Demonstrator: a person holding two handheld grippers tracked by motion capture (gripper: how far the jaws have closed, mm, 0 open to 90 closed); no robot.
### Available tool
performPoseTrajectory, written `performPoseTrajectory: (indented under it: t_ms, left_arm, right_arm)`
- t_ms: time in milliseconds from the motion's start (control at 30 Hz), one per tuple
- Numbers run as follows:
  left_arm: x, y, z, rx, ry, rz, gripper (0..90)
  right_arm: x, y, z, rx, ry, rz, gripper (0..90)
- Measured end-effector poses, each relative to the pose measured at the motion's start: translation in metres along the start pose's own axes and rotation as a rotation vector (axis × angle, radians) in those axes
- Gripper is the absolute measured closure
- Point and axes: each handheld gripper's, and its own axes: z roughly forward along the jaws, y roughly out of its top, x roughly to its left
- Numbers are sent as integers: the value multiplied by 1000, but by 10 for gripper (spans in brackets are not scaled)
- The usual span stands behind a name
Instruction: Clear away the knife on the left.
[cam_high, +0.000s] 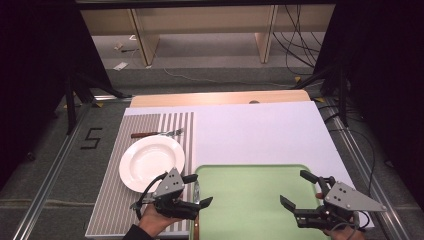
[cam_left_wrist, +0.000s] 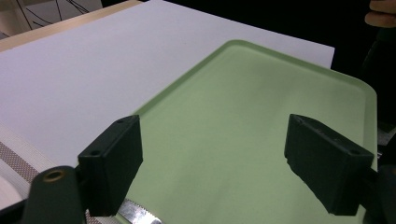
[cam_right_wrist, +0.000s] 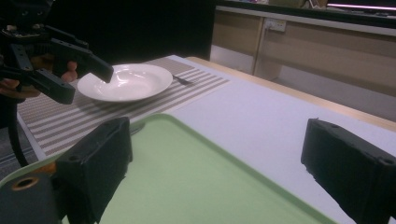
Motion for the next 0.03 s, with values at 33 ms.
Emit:
performPoseTrajectory:
  t_ms: [33]
  left_arm:
    - [0,0,0,2,-1,1,188]
  right_arm:
    - [0,0,0,1,1,0,98]
